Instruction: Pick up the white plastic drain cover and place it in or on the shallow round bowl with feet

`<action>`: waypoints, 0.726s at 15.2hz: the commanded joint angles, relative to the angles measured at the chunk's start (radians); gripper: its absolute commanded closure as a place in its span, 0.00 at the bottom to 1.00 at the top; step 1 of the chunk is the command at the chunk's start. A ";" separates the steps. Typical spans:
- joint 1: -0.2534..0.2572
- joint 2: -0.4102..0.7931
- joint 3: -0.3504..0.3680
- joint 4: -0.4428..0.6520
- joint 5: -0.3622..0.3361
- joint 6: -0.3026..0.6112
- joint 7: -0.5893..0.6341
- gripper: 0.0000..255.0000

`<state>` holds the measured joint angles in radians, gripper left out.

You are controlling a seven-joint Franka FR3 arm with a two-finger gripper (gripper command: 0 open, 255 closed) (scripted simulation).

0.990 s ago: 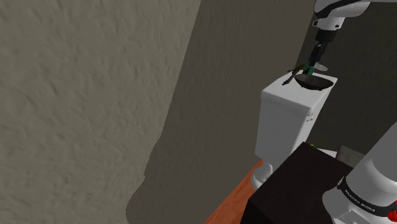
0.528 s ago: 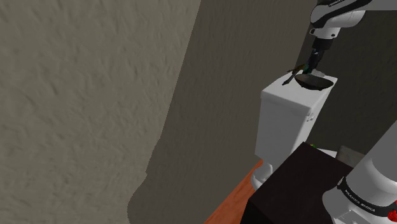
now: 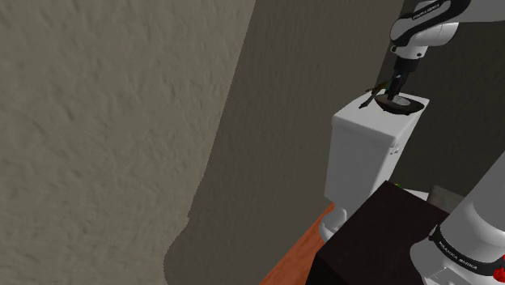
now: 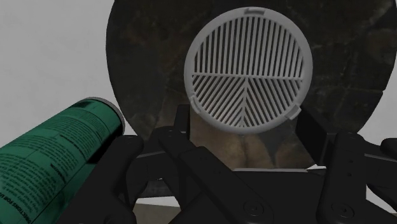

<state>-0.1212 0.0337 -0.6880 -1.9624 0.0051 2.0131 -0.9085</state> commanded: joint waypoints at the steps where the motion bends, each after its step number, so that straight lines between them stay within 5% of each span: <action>1: 0.000 0.001 0.000 -0.002 0.001 0.003 -0.001 1.00; 5: 0.000 0.001 0.000 -0.001 0.001 0.003 -0.001 1.00; 6: 0.000 0.001 0.000 -0.001 0.001 0.003 -0.001 0.00; 11: 0.000 0.001 0.000 -0.001 0.001 0.003 -0.001 0.00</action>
<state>-0.1214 0.0350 -0.6881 -1.9639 0.0060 2.0158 -0.9092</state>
